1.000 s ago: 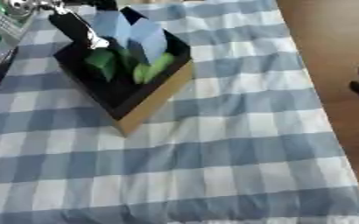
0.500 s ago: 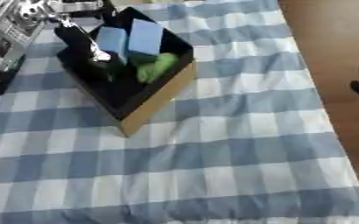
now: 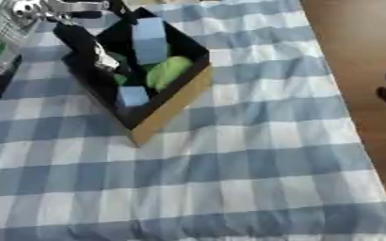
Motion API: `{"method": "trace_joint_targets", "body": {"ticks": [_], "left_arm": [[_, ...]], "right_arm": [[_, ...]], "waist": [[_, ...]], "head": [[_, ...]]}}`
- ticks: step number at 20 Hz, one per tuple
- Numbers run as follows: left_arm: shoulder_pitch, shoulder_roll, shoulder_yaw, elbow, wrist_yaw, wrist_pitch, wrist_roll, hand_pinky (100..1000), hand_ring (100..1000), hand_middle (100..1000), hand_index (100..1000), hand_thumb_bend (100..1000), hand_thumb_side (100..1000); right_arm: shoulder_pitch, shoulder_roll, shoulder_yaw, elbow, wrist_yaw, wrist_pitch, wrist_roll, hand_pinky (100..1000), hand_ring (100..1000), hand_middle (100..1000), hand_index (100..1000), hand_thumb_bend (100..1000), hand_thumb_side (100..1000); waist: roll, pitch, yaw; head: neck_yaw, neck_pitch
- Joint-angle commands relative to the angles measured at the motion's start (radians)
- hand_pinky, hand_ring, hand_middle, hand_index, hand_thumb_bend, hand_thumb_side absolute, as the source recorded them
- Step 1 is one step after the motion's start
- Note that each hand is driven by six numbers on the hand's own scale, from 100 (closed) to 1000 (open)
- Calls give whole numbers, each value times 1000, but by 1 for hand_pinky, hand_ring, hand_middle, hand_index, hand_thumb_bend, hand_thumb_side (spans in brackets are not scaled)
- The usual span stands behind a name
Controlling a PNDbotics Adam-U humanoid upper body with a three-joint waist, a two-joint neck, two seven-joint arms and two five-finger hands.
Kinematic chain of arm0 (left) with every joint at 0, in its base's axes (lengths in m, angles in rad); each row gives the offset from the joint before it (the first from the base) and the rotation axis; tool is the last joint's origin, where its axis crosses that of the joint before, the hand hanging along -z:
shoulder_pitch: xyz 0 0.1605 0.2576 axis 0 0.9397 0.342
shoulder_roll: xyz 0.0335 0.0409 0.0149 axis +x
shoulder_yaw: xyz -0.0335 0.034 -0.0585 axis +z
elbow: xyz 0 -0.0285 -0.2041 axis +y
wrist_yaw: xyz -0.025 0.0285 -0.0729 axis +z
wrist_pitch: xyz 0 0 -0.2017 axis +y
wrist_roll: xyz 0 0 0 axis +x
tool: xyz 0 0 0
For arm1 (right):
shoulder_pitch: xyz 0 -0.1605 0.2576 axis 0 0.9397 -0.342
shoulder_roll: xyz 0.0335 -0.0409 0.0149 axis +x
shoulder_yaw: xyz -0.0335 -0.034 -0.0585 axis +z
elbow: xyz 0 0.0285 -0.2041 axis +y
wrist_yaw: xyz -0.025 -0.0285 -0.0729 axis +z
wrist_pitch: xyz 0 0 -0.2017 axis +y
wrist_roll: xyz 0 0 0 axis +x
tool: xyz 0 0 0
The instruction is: Pick up objects on the table and place them in the box.
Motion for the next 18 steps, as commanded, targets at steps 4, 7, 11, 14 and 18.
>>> {"method": "trace_joint_targets", "body": {"ticks": [4,7,11,14,18], "left_arm": [[-8,41,42,-47,-14,21,39,942,900,772,877,577,510],[5,65,74,-121,-2,51,75,928,887,761,868,485,506],[55,118,152,-303,40,122,217,929,876,769,878,304,568],[119,150,210,-437,126,199,421,906,845,744,865,245,559],[223,172,259,-584,290,257,718,887,825,727,862,233,532]], "right_arm": [[0,-19,-2,-20,-1,3,-2,973,1000,434,968,100,537],[1,-21,-4,-20,-5,-2,-6,972,1000,436,968,100,535],[0,-28,-9,-20,-21,-20,-13,969,1000,442,965,100,534],[-1,-34,-12,-20,-35,-36,-19,966,1000,445,964,100,532],[-3,-44,-12,-20,-62,-61,-25,962,1000,453,961,100,530]], "waist": [[-8,-20,2],[-8,-21,4],[-11,-21,8],[-16,-20,13],[-27,-18,17]], "head": [[-1,5],[-4,5],[-20,5],[-33,5],[-30,-7]]}}
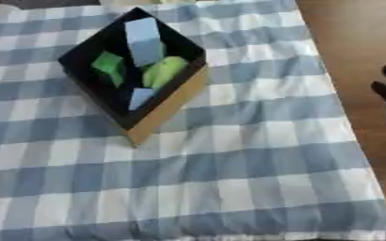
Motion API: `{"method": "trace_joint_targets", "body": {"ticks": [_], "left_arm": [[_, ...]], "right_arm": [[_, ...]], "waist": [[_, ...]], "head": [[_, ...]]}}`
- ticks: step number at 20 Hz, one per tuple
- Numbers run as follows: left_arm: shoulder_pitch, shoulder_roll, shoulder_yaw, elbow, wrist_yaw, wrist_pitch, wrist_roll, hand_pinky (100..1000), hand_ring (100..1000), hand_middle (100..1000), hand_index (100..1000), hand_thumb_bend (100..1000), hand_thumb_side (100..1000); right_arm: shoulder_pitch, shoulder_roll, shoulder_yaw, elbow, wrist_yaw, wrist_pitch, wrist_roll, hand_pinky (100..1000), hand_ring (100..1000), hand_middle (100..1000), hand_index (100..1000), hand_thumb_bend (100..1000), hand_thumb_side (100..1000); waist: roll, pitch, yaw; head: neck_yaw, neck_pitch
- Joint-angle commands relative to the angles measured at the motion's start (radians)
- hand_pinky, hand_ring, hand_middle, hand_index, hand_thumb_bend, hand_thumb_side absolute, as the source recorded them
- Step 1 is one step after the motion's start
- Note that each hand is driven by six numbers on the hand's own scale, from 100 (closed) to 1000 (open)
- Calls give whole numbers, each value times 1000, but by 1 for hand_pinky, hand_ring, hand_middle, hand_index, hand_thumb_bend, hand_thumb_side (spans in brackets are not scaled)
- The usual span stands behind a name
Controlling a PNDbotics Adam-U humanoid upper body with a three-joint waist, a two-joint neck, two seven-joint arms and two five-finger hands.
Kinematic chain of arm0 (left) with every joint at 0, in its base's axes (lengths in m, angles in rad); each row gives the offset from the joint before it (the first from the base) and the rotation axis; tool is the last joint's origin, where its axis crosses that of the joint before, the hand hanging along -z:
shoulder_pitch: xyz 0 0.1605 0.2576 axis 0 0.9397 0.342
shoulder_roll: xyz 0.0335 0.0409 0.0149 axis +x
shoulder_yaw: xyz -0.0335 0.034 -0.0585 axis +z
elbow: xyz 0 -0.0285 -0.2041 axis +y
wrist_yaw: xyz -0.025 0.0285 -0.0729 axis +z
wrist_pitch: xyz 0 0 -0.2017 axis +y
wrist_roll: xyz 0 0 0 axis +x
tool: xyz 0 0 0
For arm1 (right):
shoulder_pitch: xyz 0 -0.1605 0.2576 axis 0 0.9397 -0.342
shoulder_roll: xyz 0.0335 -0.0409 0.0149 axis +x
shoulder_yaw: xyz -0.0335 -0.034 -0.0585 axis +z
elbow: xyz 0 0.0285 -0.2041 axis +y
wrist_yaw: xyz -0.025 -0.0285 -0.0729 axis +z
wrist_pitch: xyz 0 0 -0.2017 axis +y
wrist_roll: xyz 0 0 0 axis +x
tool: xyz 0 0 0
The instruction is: Pick up objects on the table and place them in the box.
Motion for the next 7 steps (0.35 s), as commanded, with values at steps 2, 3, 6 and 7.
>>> {"method": "trace_joint_targets", "body": {"ticks": [2,3,6,7], "left_arm": [[71,39,62,-157,145,33,288,882,821,722,862,250,521],[96,38,70,-183,167,28,341,882,821,721,861,251,520],[169,20,106,-239,221,3,471,876,817,716,864,259,517],[189,15,117,-245,234,-13,508,876,816,716,864,260,517]], "right_arm": [[-7,-38,-9,-20,-41,-34,-6,959,1000,457,959,100,528],[-7,-42,-10,-20,-50,-44,-7,958,1000,457,959,100,528],[-9,-51,-13,-20,-79,-73,-13,954,1000,466,956,100,527],[-9,-53,-14,-20,-87,-80,-15,954,1000,467,956,100,527]], "waist": [[-31,-16,4],[-34,-15,5],[-46,-12,11],[-50,-12,12]], "head": [[1,-12],[1,-13],[10,-20],[12,-22]]}}
